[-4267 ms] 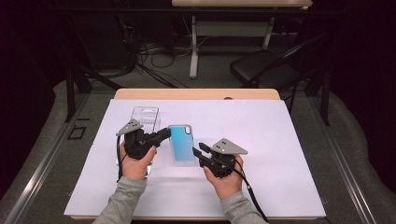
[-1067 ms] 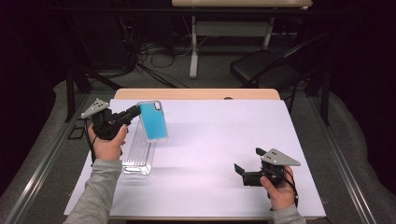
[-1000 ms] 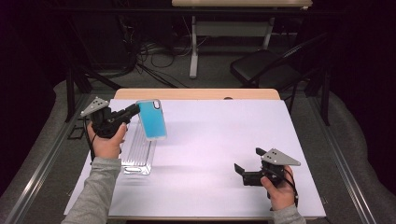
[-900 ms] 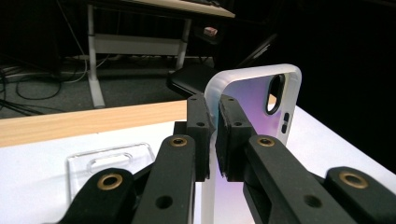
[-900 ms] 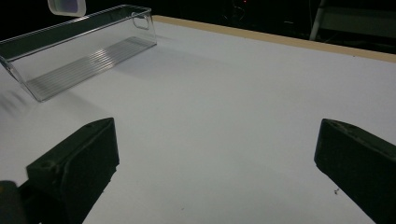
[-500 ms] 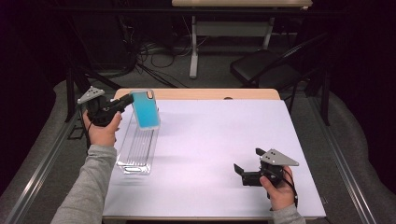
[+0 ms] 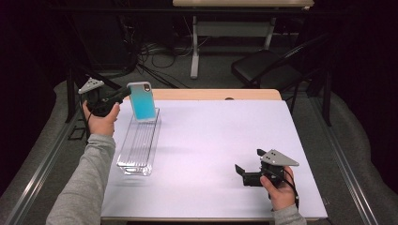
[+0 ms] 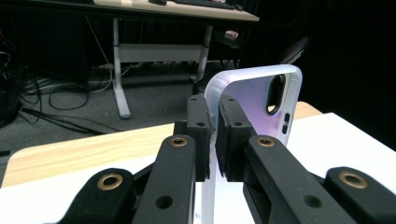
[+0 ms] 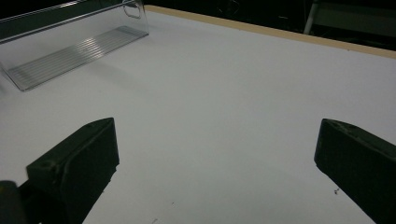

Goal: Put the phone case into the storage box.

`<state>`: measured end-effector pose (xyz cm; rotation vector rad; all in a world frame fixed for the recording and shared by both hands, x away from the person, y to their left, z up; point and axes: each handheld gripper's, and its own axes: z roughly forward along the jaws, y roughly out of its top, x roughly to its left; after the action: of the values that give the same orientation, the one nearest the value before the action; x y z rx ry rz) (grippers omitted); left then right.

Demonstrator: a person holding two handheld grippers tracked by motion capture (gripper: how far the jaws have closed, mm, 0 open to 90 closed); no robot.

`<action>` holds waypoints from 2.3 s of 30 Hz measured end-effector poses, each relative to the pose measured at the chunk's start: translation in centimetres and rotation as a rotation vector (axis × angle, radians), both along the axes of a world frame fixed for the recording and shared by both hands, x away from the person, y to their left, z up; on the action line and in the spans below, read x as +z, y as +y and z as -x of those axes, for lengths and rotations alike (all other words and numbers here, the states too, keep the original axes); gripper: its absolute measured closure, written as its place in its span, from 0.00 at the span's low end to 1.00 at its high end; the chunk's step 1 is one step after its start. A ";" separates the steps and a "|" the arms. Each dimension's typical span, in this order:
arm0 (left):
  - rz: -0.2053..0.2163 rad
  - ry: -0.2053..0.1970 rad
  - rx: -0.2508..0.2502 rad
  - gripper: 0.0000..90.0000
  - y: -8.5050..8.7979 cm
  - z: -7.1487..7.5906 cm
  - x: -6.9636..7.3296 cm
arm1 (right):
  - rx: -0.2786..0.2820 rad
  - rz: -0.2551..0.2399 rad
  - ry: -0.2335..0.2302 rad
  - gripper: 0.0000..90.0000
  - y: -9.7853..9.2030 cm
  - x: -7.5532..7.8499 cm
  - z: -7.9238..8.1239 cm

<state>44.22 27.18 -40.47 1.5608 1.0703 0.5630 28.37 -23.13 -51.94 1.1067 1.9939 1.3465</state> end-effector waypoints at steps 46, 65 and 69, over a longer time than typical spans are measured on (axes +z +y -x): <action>-0.029 -0.025 -0.004 0.95 1.3 -5.5 -3.7 | 0.000 0.019 0.003 0.00 0.2 -0.3 0.0; -0.037 -0.034 -0.018 0.95 1.3 -6.7 -5.3 | -0.001 0.027 0.001 0.00 0.3 -0.4 -0.1; -0.034 -0.030 -0.025 0.95 1.5 -6.9 -5.6 | -0.003 0.025 0.001 0.00 0.3 -0.3 -0.1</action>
<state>51.10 28.65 -46.04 1.5883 1.0222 0.5888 28.44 -22.83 -52.29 1.0989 2.0038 1.3167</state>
